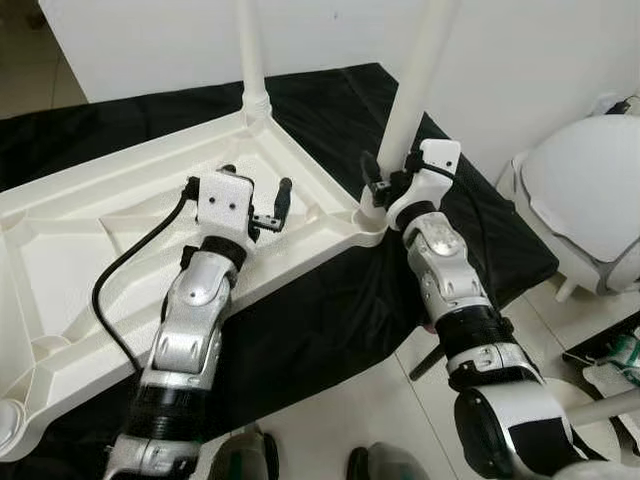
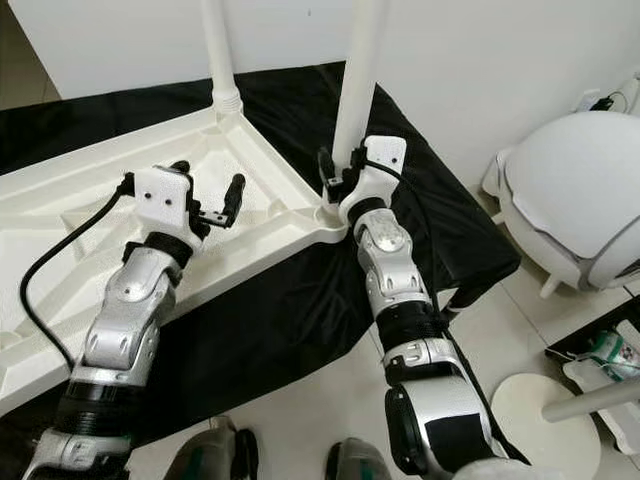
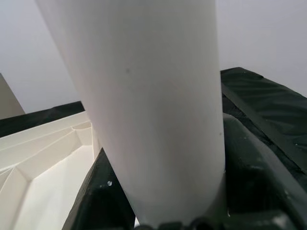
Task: Building children table
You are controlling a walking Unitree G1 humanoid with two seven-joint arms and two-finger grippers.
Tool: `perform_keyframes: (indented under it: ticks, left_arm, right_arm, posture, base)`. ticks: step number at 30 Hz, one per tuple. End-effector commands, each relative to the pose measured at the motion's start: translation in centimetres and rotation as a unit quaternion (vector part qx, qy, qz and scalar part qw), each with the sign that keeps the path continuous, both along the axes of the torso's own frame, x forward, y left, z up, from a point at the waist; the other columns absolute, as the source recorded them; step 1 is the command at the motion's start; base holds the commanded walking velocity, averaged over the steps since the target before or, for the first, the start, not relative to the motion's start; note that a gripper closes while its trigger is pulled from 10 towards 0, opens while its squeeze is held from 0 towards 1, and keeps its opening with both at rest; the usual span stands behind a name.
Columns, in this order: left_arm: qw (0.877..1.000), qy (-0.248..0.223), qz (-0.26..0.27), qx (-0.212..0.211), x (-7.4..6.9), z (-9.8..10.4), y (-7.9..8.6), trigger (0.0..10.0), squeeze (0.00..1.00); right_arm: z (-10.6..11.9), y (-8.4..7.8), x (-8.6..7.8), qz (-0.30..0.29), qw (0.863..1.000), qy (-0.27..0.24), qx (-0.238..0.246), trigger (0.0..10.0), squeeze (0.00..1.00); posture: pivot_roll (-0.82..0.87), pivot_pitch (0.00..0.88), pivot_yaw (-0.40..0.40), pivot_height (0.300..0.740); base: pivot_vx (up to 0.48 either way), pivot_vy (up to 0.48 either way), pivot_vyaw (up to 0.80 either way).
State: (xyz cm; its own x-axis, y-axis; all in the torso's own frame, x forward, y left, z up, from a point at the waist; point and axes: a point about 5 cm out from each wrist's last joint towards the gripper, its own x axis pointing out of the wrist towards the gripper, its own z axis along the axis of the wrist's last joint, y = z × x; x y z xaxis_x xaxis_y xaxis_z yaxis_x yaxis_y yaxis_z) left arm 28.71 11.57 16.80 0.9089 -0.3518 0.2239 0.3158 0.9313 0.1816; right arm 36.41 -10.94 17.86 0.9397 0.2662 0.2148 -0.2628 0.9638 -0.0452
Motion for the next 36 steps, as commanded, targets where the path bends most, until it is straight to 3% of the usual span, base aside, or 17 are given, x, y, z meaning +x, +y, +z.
perform_keyframes:
  ticks: [1,2,3,10,24,36]
  left_arm:
    - [0.999,0.0,-0.034,0.021,-0.6,-0.6,-0.5,10.0,0.0]
    - [0.999,0.0,-0.034,0.021,-0.6,-0.6,-0.5,10.0,0.0]
    - [0.997,0.018,-0.068,0.026,-1.2,-1.2,-0.8,10.0,0.0]
    - [0.993,0.024,-0.104,0.048,-1.5,-1.5,-1.3,10.0,0.0]
    - [0.991,0.022,-0.126,0.048,-2.1,-1.1,-1.6,10.0,0.0]
    - [0.99,0.025,-0.133,0.047,-2.4,-0.9,-1.5,10.0,0.0]
  right_arm:
    - [0.0,0.3,0.0,0.006,1.0,-0.003,-0.003,10.0,0.0]
    - [0.0,0.3,0.0,0.006,1.0,-0.003,-0.003,10.0,0.0]
    - [-0.1,0.4,0.1,0.007,1.0,-0.002,-0.003,10.0,0.0]
    - [0.2,1.1,0.3,0.024,1.0,-0.004,-0.011,10.0,0.0]
    - [-2.4,1.5,-0.2,0.037,0.998,0.034,-0.039,10.0,0.0]
    - [-2.6,0.1,-0.7,0.025,0.998,0.03,-0.052,10.0,0.0]
  posture:
    - [-0.02,0.0,-0.001,0.74]
    - [-0.02,0.0,-0.001,0.74]
    - [-0.02,0.0,-0.002,0.74]
    - [-0.01,0.0,-0.006,0.74]
    - [0.0,0.0,-0.011,0.74]
    - [-0.01,0.011,-0.01,0.74]
  base:
    - [0.0,0.0,0.0]
    - [0.0,0.0,0.0]
    - [0.0,0.0,0.0]
    - [0.0,0.0,0.0]
    - [0.0,0.0,0.0]
    - [0.0,0.0,0.0]
